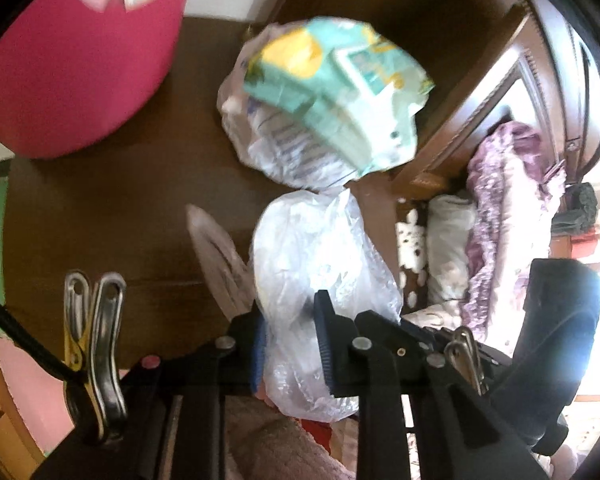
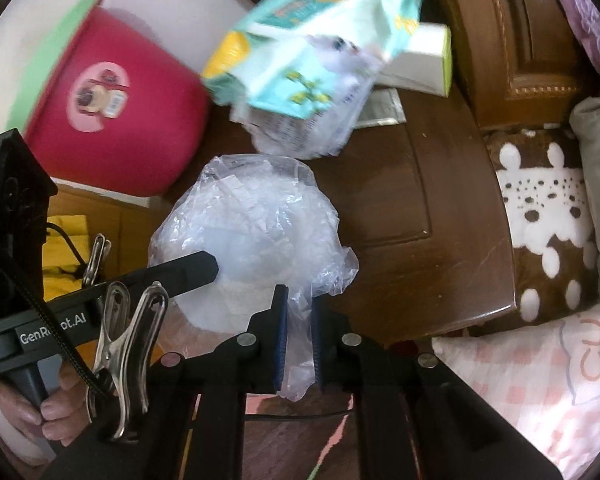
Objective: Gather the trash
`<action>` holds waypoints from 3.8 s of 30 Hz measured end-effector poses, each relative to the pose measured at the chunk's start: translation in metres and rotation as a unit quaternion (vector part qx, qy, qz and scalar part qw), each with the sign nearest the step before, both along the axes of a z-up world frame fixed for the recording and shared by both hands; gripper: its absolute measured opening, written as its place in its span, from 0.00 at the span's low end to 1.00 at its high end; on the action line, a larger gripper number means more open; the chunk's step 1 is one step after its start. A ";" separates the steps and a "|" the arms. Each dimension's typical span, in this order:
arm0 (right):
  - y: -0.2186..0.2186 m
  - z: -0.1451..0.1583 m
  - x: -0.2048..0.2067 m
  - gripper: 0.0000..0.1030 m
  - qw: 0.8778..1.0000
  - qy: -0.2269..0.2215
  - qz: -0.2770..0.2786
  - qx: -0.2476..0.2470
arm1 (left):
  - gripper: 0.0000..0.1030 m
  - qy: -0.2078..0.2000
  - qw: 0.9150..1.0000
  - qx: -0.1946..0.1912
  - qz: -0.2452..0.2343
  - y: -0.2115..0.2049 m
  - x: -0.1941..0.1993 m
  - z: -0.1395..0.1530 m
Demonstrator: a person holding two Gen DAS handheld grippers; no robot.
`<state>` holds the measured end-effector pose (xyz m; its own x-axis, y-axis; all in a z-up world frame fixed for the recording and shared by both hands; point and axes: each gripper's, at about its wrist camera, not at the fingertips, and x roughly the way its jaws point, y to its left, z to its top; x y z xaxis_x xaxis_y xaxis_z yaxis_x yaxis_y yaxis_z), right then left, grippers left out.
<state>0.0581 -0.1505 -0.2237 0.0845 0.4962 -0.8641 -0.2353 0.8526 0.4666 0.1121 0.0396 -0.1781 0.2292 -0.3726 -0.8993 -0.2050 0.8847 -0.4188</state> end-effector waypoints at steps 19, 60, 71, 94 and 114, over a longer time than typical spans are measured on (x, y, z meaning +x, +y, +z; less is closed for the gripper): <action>0.003 0.150 -0.016 0.11 0.989 -0.119 0.038 0.073 | 0.20 -0.127 0.991 0.004 0.033 0.016 -0.018 0.144; 0.204 0.224 0.049 0.11 0.975 -0.194 0.082 0.064 | 0.20 -0.194 0.979 0.009 0.065 0.206 0.047 0.205; 0.236 0.204 0.068 0.11 0.982 -0.177 0.065 0.032 | 0.18 -0.166 0.985 0.010 0.049 0.226 0.078 0.174; 0.264 0.201 0.089 0.20 0.987 -0.153 0.043 -0.004 | 0.28 -0.140 0.988 0.049 0.045 0.240 0.111 0.140; 0.250 0.209 0.084 0.34 0.988 -0.154 0.029 -0.001 | 0.36 -0.136 0.988 0.063 0.046 0.242 0.108 0.141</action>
<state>0.1424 0.0999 -0.0145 0.3150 0.5062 -0.8029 -0.4148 0.8343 0.3633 0.2200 0.2814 -0.0367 0.4960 -0.2283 -0.8378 -0.1815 0.9162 -0.3571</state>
